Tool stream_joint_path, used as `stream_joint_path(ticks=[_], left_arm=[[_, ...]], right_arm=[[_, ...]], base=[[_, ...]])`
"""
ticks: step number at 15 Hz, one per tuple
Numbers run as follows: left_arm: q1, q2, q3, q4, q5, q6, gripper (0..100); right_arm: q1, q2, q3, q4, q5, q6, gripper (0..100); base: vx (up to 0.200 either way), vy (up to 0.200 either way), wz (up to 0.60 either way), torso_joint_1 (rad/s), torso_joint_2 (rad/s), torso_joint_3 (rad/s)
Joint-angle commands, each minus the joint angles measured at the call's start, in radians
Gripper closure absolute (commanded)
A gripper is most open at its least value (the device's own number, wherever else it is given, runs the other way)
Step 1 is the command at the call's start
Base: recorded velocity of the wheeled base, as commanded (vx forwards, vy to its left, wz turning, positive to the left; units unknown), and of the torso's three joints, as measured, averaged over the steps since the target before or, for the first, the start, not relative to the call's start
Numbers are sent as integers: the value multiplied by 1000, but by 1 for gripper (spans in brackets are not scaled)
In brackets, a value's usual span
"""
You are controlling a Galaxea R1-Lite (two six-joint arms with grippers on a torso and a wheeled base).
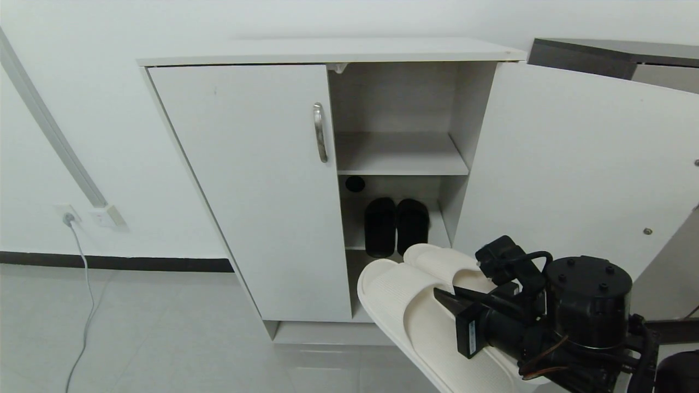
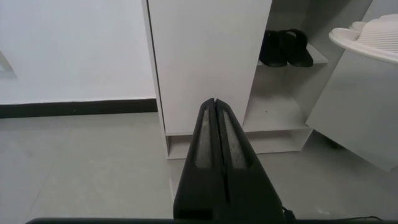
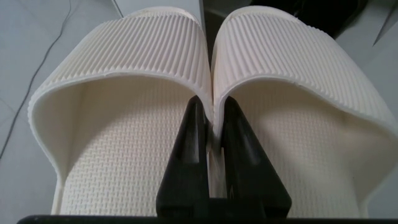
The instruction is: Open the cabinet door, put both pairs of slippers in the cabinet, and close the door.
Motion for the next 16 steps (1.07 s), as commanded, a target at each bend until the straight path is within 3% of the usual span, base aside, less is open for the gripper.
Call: stream_joint_path(ticks=[1,4,10,13,16], left_arm=[[0,1,0,0,-1,0,100],[0,1,0,0,-1,1,100],[0,1,0,0,0,0,100],[0,1,-1,0,0,0,100],[0,1,0,0,0,0,100]], right_arm=[[1,1,1,0,1,-1,100],[1,0,1,0,1,-7,100],[1,1,6,-5,1,-15,100],[2,8,6,-11,4,-19,100],[21,60,9,-114,-6,-22,100]], base=[[0,0,0,0,0,0],[0,200,0,-2,4,12],[0,0,0,0,0,0],[0,0,-400,0,2,5],[0,0,0,0,0,0]])
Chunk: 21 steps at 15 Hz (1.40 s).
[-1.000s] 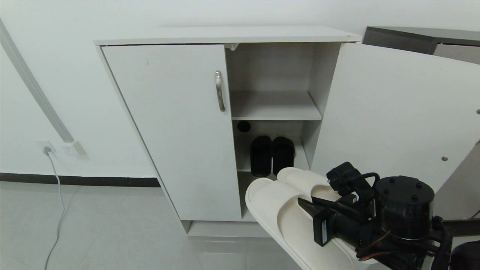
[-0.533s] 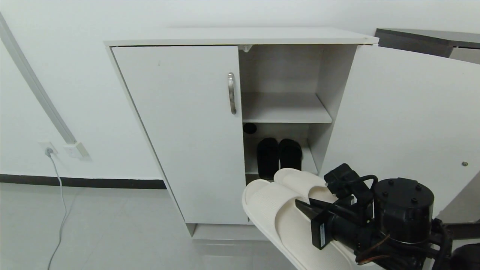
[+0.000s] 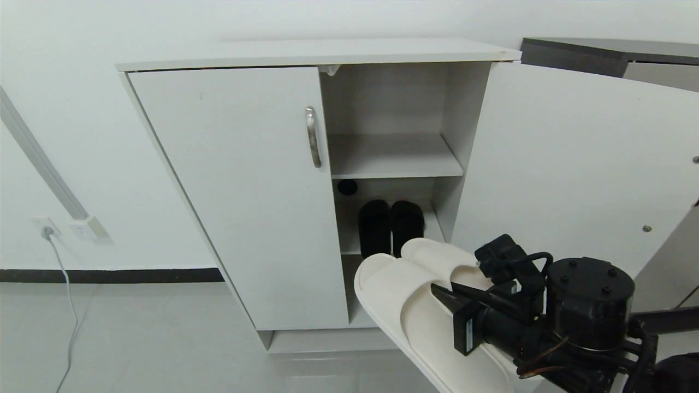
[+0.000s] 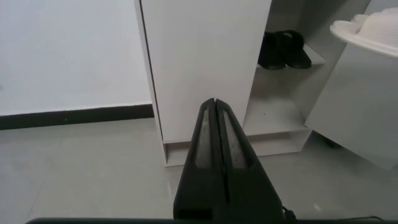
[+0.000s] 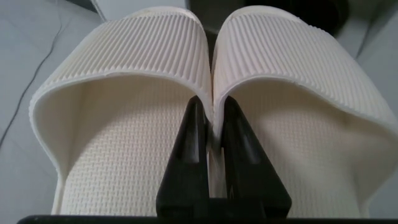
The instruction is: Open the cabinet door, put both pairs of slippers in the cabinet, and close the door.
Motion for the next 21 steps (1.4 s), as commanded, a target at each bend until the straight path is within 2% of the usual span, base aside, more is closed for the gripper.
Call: stream_joint_path(ticks=[1,2,4,6,8,11,15,18,21], left_arm=[[0,1,-1,0,1,0,100],[0,1,0,0,1,0,100],[0,1,0,0,1,0,100],[0,1,0,0,-1,0,100],[0,1,-1,0,-1,3,100],[0,1,0,0,-1,1,100],[0,1,0,0,-1,1,100],[0,1,0,0,-1,1,100],[0,1,0,0,-1,1,100]], right_arm=[[18,61,-9,-56,-29,-2,100],[32,89,-30,-72,-77,-4,100],[67,160,-133,-50,-238,3,100],[87,206,-185,-21,-299,7,100],[101,261,-296,85,-405,56,100],[103,302,-495,359,-566,190,100],[103,296,-699,672,-640,280,100],[104,270,-808,771,-676,265,100],[113,236,-886,775,-696,185,100]], base=[[0,0,0,0,0,0],[0,0,0,0,0,0],[0,0,0,0,0,0],[0,0,0,0,0,0],[0,0,0,0,0,0],[0,0,0,0,0,0],[0,0,0,0,0,0],[0,0,0,0,0,0],[0,0,0,0,0,0]])
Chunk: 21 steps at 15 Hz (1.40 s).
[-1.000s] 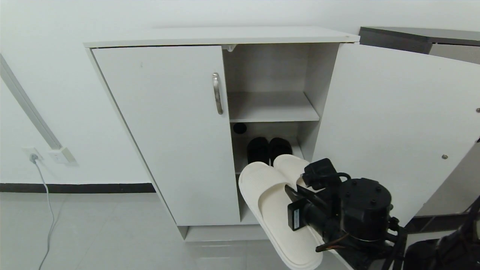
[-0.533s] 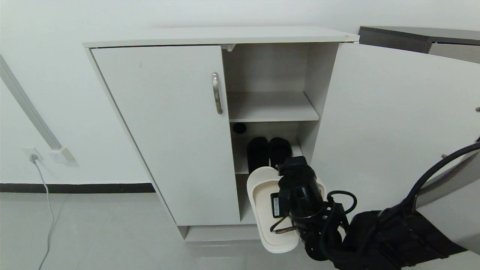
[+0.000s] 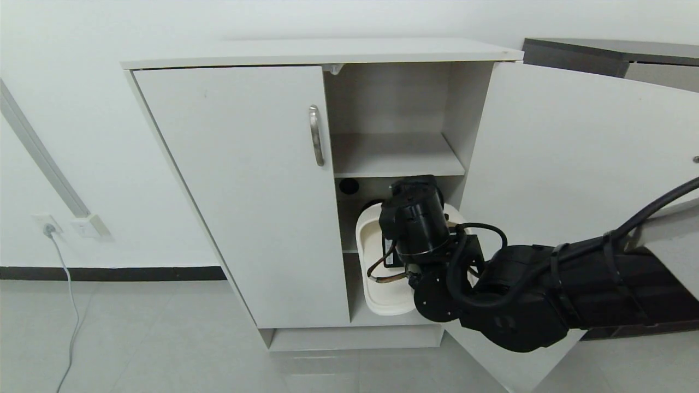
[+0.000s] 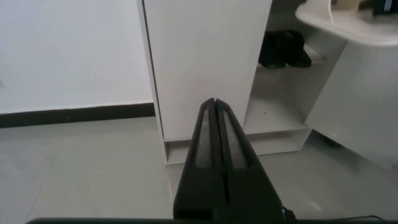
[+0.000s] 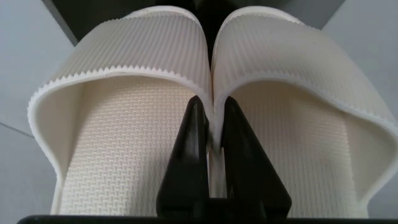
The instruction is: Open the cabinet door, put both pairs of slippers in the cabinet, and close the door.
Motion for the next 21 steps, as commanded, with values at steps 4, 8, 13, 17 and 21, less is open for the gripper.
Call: stream_joint_path(ticks=[4,8,13,17,21], left_arm=[[0,1,0,0,0,-1,100],[0,1,0,0,0,-1,100],[0,1,0,0,0,1,100],[0,1,-1,0,0,2,100],[0,1,-1,0,0,2,100]], right_arm=[[11,-63,-76,-3,-27,-38,100],[8,-59,-91,-2,-26,-47,100],[5,-54,-115,-3,-23,-57,100],[5,-53,-117,-3,-21,-57,100],[5,-47,-117,-5,-21,-55,100]], base=[[0,0,0,0,0,0],[0,0,0,0,0,0],[0,0,0,0,0,0],[150,0,0,-3,1,2],[200,0,0,4,1,2]])
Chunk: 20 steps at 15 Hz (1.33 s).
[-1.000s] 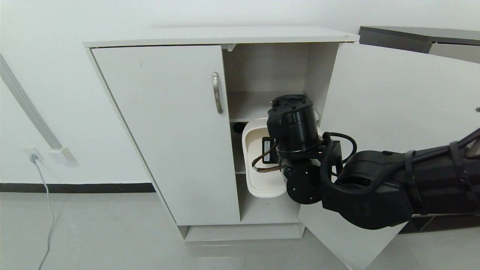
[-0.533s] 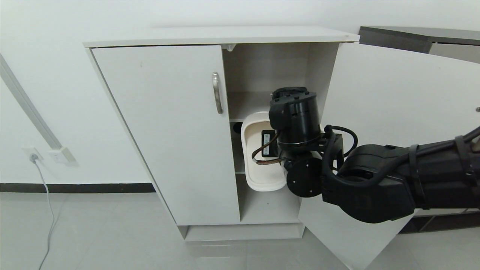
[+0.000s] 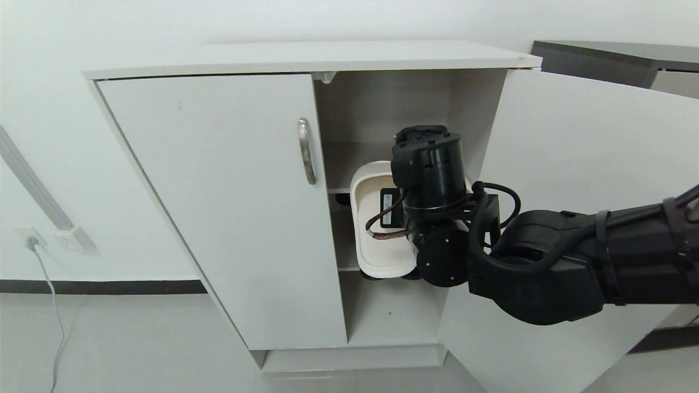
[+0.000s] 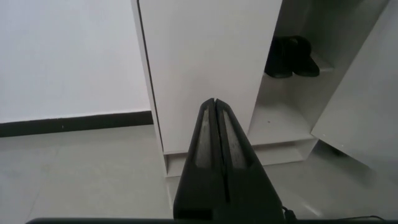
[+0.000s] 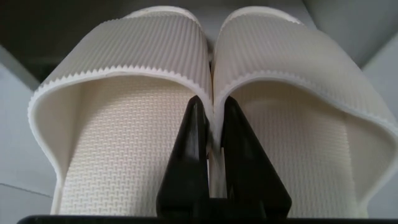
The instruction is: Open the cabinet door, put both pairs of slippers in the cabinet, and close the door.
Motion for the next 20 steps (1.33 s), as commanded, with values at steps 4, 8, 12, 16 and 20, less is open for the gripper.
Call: stream_joint_path(ticks=[4,8,12,16,20], left_arm=[[0,1,1,0,0,-2,100],[0,1,1,0,0,-2,100],[0,1,1,0,0,-2,100],[0,1,1,0,0,-2,100],[0,1,1,0,0,-2,100]], right_arm=[[0,24,6,-5,-1,5,100],[-14,59,3,-26,-1,2,100],[-56,105,-43,-31,39,-12,100],[-100,159,-130,-12,90,-24,100],[-125,199,-268,60,119,-49,100]], base=[[200,0,0,4,-1,2],[50,0,0,1,1,1],[0,0,0,0,0,0],[0,0,0,0,0,0],[0,0,0,0,0,0]])
